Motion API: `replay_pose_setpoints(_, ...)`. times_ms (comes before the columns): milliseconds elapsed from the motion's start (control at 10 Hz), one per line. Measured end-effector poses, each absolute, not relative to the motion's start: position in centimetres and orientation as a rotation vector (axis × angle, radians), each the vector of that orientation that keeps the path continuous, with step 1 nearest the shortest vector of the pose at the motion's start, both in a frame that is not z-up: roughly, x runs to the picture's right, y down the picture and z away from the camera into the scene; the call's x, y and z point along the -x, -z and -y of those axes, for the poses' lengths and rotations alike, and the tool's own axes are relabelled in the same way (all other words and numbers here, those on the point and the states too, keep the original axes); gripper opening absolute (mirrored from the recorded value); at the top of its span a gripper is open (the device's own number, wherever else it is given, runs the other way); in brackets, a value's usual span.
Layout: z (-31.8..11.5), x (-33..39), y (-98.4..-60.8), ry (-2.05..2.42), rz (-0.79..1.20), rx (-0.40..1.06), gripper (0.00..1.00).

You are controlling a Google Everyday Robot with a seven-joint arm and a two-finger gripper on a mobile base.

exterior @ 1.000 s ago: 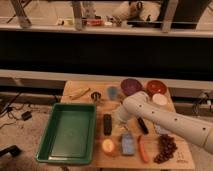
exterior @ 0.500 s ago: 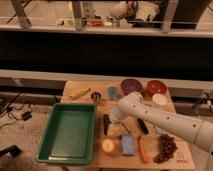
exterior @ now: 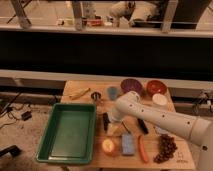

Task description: Place eraser in paper cup

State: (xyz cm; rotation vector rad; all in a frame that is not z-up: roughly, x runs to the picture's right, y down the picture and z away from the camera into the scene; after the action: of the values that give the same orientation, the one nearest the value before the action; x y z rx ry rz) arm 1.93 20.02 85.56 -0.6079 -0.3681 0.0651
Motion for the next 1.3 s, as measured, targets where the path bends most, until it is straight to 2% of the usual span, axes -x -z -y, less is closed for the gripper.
replay_pose_setpoints(200,-20.0,-2.1,-85.6,-0.066,0.367,0.608,0.79)
replay_pose_setpoints(500,-20.0,-2.3,-85.5,-0.043,0.363,0.597,0.56)
replay_pose_setpoints(1300,-18.4,-3.1,-83.7,-0.081,0.373,0.527,0.55)
